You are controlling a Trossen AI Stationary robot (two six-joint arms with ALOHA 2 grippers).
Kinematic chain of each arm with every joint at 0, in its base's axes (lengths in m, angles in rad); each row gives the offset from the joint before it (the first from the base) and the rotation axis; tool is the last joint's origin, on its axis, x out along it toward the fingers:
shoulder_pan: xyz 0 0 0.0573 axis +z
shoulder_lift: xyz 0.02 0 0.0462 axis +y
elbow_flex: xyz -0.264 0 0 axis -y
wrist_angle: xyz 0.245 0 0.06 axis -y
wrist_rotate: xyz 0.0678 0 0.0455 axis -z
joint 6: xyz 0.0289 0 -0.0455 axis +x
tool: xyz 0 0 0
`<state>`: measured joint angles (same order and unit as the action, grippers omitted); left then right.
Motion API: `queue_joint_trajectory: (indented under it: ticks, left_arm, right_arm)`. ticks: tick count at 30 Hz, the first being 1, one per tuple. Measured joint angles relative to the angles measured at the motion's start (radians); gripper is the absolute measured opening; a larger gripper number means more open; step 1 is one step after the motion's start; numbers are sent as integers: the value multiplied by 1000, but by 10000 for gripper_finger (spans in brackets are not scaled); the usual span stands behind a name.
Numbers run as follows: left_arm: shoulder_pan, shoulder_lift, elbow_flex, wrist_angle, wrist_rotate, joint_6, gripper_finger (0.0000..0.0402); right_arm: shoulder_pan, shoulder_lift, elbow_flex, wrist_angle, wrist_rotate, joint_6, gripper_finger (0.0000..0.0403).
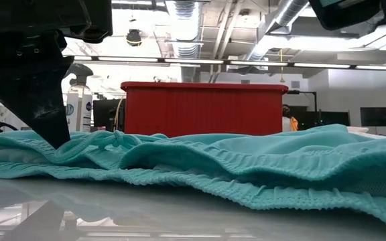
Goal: Fold Laundry from Bin
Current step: Fold the light blue shorts
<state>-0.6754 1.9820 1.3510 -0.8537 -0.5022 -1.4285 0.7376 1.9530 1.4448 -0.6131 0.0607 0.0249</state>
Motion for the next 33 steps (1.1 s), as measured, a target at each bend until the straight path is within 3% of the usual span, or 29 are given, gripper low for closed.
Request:
queue_joint_trajectory:
  ticks: [16, 20, 26, 33]
  left_arm:
    - [-1, 0, 0, 0, 13, -16, 0]
    - [-1, 0, 0, 0, 10, -16, 0]
    - [-1, 0, 0, 0, 8, -16, 0]
    - [-1, 0, 0, 0, 16, -16, 0]
  right_arm:
    - [-6, 0, -79, 37, 18, 27, 162]
    - [-6, 0, -83, 38, 22, 38, 124]
    - [-6, 0, -83, 38, 21, 57, 22]
    - [15, 0, -56, 23, 26, 106, 15]
